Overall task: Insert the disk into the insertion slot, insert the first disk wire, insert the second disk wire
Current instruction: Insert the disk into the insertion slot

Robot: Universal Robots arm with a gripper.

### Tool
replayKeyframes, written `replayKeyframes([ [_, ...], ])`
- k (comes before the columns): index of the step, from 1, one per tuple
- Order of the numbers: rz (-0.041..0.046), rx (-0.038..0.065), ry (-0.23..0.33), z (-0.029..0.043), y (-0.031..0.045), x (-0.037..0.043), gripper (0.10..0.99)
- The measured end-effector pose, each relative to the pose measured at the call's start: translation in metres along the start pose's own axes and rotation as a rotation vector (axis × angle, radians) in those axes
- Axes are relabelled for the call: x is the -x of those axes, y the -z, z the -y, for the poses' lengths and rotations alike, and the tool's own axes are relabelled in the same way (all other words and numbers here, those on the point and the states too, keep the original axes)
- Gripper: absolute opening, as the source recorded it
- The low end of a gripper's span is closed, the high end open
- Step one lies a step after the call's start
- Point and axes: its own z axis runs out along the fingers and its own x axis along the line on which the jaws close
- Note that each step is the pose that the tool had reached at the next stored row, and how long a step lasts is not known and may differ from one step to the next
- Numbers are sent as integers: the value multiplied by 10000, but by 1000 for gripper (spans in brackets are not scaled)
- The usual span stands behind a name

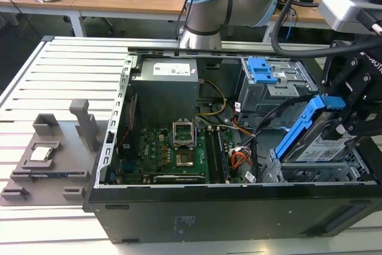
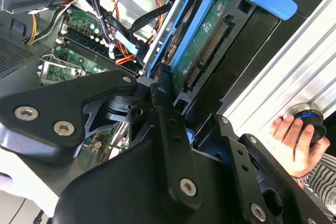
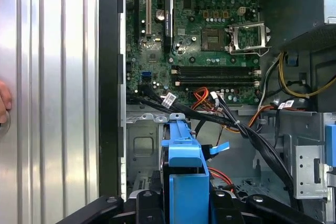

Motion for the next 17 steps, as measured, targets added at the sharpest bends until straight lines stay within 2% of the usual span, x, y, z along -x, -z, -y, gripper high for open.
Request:
replayKeyframes([
  [8, 0, 0, 0, 2, -42, -2, 361],
  [14, -2, 0, 0, 2, -43, -2, 361],
  [16, -2, 0, 0, 2, -43, -2, 373],
  [17, 1, 0, 1, 2, -45, -1, 435],
])
